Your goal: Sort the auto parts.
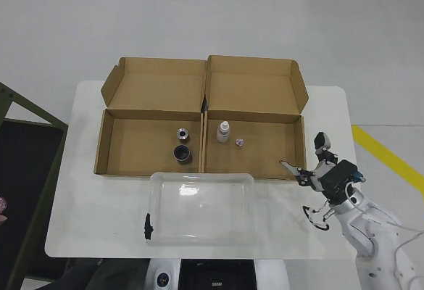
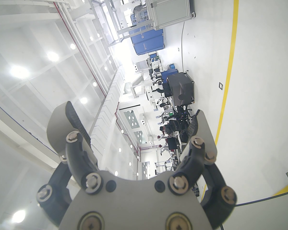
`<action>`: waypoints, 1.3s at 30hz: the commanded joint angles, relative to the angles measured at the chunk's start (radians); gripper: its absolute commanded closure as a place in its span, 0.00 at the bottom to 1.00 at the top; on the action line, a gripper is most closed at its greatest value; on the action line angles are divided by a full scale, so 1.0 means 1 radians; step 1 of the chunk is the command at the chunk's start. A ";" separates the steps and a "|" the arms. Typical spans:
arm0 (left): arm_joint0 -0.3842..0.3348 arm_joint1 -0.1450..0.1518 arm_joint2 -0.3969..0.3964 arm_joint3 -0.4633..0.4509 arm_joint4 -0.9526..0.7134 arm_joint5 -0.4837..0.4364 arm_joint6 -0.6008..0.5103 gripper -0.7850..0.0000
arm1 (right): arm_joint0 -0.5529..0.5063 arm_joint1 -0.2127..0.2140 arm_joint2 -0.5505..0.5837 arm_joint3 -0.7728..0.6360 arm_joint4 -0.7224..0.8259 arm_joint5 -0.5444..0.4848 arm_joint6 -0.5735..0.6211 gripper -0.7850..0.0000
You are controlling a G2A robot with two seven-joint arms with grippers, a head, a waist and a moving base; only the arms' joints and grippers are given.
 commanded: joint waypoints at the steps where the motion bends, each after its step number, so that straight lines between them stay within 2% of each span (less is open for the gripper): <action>1: 0.000 0.000 0.000 0.000 0.000 0.000 0.000 0.00 | -0.023 0.002 0.017 0.000 -0.003 0.008 -0.018 0.09; 4: 0.000 0.000 0.000 0.000 0.000 0.000 0.000 0.00 | -0.053 0.005 0.041 0.003 -0.002 0.014 -0.042 0.07; 7: 0.000 0.000 0.000 0.000 0.000 0.000 0.000 0.00 | -0.077 0.007 0.062 0.009 -0.002 0.018 -0.063 0.00; 20: 0.000 0.000 0.000 0.000 0.000 0.000 0.000 0.00 | -0.129 0.014 0.096 0.027 -0.003 0.040 -0.097 0.00; 39: 0.000 0.000 0.000 0.000 0.000 0.000 0.000 0.00 | -0.129 0.014 0.096 0.027 -0.003 0.040 -0.097 0.00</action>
